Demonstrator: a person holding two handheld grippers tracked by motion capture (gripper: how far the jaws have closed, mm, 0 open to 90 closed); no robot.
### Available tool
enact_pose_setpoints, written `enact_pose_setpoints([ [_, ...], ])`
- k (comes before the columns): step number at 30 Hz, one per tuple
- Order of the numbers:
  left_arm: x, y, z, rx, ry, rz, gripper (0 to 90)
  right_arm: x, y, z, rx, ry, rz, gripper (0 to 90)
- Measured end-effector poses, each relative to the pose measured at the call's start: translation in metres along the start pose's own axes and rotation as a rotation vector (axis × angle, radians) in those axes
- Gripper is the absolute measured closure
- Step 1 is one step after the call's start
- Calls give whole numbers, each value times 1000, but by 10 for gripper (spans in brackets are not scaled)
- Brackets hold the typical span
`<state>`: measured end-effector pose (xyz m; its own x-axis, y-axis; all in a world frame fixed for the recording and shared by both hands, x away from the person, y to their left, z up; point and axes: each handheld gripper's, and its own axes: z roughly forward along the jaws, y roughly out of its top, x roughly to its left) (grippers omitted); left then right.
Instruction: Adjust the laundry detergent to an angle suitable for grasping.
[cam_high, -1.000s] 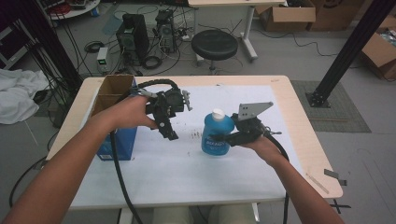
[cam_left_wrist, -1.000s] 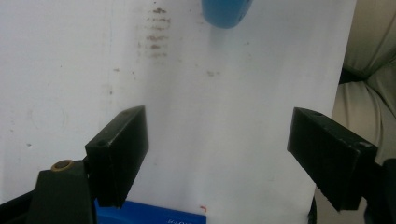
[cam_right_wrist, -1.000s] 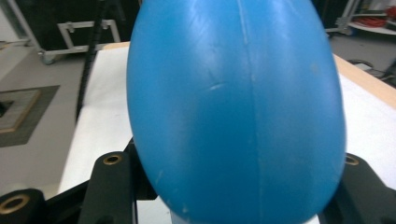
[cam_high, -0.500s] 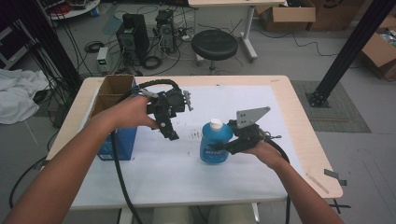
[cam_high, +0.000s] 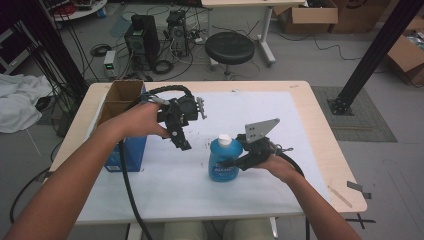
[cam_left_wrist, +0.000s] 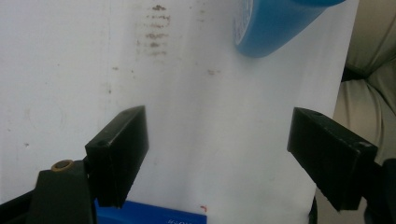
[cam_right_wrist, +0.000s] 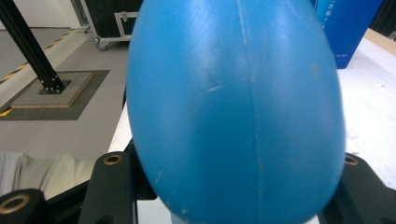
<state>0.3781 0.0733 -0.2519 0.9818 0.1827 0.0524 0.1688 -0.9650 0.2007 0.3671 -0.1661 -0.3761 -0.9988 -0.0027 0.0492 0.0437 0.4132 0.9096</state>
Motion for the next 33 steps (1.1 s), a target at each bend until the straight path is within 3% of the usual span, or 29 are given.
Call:
enact_pose_setpoints([
  [14, 0, 0, 2, 1, -5, -4, 211, 0, -11, 7, -3, -18, 0, 430],
  [33, 0, 0, 2, -2, -5, -8, 212, -1, -12, 7, -3, -17, 7, 414],
])
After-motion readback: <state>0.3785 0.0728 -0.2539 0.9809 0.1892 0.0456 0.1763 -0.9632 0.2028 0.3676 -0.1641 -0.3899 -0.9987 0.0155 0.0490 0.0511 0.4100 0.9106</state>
